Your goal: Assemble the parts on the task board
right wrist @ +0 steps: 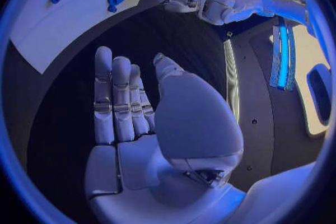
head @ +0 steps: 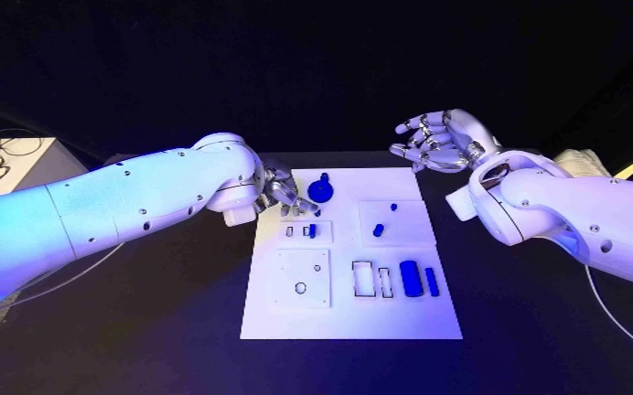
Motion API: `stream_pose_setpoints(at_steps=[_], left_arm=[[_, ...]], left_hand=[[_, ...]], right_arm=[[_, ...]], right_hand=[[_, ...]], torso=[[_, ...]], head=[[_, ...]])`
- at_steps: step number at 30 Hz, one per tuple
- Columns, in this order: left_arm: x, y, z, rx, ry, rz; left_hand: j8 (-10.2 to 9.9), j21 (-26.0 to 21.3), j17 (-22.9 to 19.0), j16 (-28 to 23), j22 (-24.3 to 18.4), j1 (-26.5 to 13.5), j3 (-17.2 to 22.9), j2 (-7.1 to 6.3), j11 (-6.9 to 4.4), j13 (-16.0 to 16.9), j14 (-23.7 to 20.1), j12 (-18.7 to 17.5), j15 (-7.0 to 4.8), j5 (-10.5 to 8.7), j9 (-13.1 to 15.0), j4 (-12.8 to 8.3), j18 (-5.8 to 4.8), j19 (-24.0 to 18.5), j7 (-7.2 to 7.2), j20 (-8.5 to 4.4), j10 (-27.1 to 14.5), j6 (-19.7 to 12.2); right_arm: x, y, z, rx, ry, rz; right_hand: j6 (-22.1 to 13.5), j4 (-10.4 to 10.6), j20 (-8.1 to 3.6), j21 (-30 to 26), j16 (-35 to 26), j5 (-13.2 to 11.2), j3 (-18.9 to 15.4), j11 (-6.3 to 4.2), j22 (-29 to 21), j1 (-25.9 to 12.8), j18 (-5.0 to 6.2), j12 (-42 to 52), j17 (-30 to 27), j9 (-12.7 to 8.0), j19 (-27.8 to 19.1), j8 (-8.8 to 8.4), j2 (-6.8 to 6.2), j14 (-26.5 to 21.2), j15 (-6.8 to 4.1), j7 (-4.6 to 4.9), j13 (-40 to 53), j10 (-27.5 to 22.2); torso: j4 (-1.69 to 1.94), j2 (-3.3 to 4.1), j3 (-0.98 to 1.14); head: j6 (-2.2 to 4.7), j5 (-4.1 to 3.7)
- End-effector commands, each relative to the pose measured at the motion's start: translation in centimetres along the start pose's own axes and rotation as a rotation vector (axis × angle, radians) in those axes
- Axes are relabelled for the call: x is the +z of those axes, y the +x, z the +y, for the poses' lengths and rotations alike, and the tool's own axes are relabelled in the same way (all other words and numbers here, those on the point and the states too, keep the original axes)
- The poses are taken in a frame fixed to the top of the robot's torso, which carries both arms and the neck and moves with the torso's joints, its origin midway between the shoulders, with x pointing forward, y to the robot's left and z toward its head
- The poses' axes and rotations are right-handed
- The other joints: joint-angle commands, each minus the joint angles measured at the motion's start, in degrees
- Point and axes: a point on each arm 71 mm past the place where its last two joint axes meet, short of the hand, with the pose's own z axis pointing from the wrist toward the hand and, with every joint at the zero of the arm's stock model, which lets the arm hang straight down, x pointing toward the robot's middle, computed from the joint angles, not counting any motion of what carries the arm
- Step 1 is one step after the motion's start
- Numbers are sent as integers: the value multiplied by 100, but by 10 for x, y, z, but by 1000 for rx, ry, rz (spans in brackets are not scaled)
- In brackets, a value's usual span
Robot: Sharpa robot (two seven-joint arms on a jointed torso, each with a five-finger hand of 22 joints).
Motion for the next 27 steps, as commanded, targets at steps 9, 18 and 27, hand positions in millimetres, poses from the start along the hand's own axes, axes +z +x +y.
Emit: stream_pose_setpoints(at_steps=[9, 18, 27], left_arm=[[9, 8, -10, 88, -64, 93], [12, 13, -15, 89, -53, 121], [16, 19, -18, 89, -44, 152]], left_hand=[[94, -9, 413, 13, 35, -108, -79, 78, -12, -21, 65, 3, -38, -4, 120, -1, -30, -22, -1, -1, -62, -45], [113, -8, 441, 29, 40, -3, -73, 124, -17, -54, 77, -30, -43, 9, 205, -18, -30, -25, -5, -5, -76, -95], [119, -4, 450, 31, 55, 122, -42, 168, -17, -80, 77, -48, -42, 20, 276, -18, -33, -22, -5, -6, -74, -132]], right_arm=[[5, -8, -2, 121, -10, -97], [7, -8, -3, 133, 10, -103], [8, -6, -4, 138, 23, -95]], right_hand=[[-242, -48, 374, -1432, -1937, 258, 495, 230, -1566, 134, 29, -1264, -1004, -81, -352, 198, -152, -622, 358, 232, -2020, -196], [-305, -51, 395, -1558, -2107, 313, 518, 255, -1811, 93, 26, -1290, -1116, -114, -298, 230, -195, -598, 385, 258, -2293, -202], [-327, -57, 406, -1606, -2167, 317, 527, 266, -1900, 87, 25, -1294, -1153, -125, -294, 244, -195, -604, 398, 267, -2385, -218]], torso=[[-6, 6, -4], [-6, 9, -4], [-8, 15, -4]], head=[[-30, 16], [-20, 1], [-51, 4]])
